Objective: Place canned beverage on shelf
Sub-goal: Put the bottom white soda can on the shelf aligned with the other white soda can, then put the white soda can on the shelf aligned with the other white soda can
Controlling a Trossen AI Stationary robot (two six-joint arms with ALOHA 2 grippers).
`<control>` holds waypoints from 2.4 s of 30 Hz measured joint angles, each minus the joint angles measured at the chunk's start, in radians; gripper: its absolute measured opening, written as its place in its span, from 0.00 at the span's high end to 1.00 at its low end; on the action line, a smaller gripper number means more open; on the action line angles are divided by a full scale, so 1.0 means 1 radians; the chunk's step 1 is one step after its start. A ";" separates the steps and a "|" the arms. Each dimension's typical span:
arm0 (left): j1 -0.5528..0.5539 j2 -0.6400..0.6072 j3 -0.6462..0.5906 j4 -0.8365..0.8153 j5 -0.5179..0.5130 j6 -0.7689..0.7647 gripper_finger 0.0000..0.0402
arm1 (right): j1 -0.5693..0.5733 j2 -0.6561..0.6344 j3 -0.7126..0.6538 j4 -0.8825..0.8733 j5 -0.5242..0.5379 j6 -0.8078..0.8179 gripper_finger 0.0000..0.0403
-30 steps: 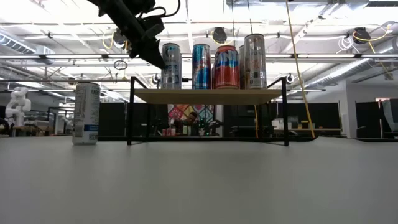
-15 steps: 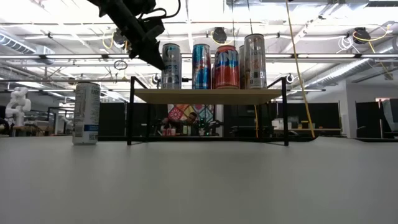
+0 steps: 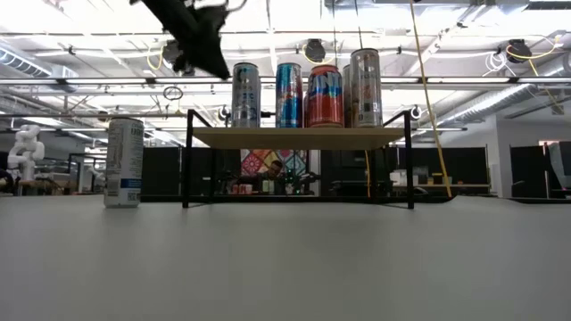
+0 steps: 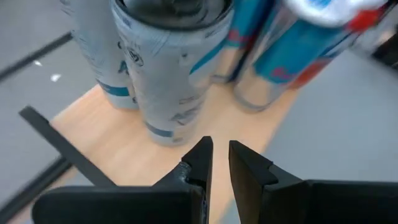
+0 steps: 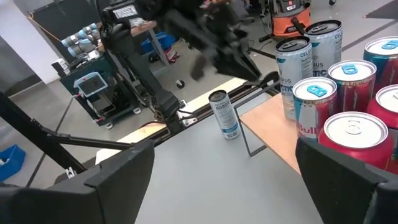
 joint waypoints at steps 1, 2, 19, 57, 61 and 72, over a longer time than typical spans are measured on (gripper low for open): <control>-0.007 -0.016 0.012 -0.018 0.001 -0.037 0.88 | 0.000 0.000 0.000 0.000 0.000 0.001 0.12; -0.016 -0.034 0.023 -0.026 0.003 -0.070 0.88 | 0.000 0.000 0.000 0.000 0.000 0.001 0.12; -0.070 -0.265 0.051 -0.427 -0.149 -0.417 0.54 | 0.000 0.042 0.000 0.015 0.054 -0.007 0.12; 0.086 0.039 -0.087 -0.681 -0.218 -0.076 0.22 | 0.055 0.196 0.000 0.320 -0.007 0.098 0.12; 0.109 0.071 -0.087 -0.669 -0.174 -0.056 0.22 | 0.055 0.196 0.000 0.320 -0.006 0.098 0.12; 0.130 0.100 -0.087 -0.701 -0.152 -0.056 0.37 | 0.061 0.196 0.000 0.320 -0.005 0.125 0.12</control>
